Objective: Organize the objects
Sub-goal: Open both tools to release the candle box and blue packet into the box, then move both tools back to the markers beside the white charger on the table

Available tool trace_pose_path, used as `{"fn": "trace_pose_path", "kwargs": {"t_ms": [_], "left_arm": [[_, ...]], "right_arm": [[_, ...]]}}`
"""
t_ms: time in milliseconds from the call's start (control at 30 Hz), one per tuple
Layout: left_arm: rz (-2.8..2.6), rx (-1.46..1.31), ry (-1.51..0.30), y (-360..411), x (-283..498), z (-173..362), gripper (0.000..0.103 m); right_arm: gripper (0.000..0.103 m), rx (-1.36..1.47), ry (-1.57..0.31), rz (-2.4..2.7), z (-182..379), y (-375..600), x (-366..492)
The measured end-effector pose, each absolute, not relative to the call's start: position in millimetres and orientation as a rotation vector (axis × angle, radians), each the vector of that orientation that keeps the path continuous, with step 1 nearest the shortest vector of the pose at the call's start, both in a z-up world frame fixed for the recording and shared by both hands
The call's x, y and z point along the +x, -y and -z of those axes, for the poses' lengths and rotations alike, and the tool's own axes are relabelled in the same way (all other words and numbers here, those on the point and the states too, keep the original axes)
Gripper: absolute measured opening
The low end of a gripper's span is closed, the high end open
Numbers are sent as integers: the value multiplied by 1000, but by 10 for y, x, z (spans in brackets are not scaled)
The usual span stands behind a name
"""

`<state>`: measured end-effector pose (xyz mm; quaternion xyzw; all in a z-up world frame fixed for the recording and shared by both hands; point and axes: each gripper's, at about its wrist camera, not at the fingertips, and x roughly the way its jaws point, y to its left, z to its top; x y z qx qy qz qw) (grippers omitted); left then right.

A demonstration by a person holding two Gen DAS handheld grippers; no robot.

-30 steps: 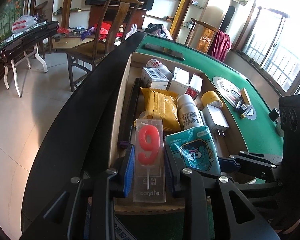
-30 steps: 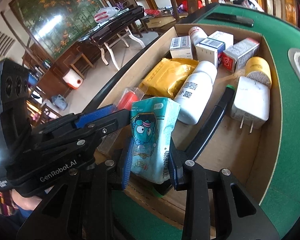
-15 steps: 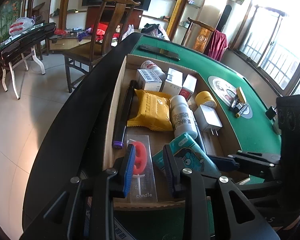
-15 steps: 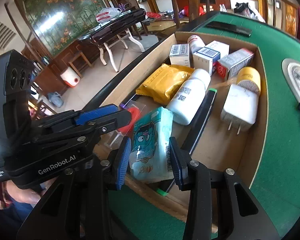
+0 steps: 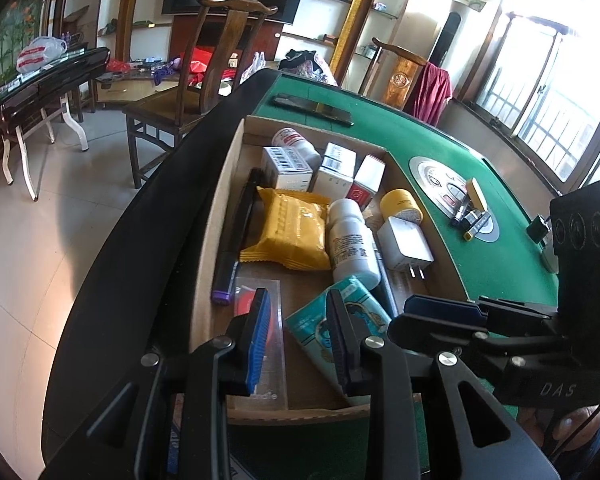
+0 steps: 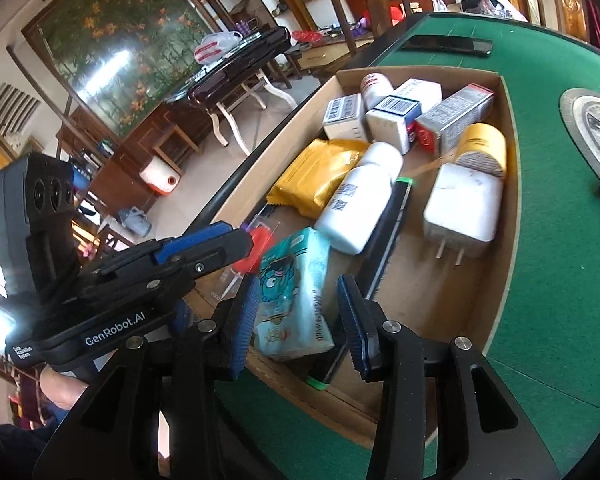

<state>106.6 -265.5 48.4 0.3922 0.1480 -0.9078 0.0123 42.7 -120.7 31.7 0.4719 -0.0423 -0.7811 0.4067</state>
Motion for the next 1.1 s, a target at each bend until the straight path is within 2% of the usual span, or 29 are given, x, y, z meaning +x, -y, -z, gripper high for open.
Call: {"fn": "trace_pose_path", "kwargs": {"t_ms": [400, 667, 767, 867, 1100], "left_arm": [[2890, 1230, -372, 2318, 991, -668, 29], [3019, 1311, -197, 1637, 710, -901, 29], [3079, 1384, -95, 1244, 471, -930, 42], [3119, 1478, 0, 808, 115, -901, 49], [3085, 1620, 89, 127, -766, -778, 49]], "right_arm": [[41, 1162, 266, 2029, -442, 671, 259], [41, 1151, 481, 2224, -550, -395, -205], [41, 1151, 554, 2330, -606, -902, -476], [40, 1151, 586, 2474, -592, -1397, -677], [40, 1212, 912, 2417, -226, -2062, -806]]}}
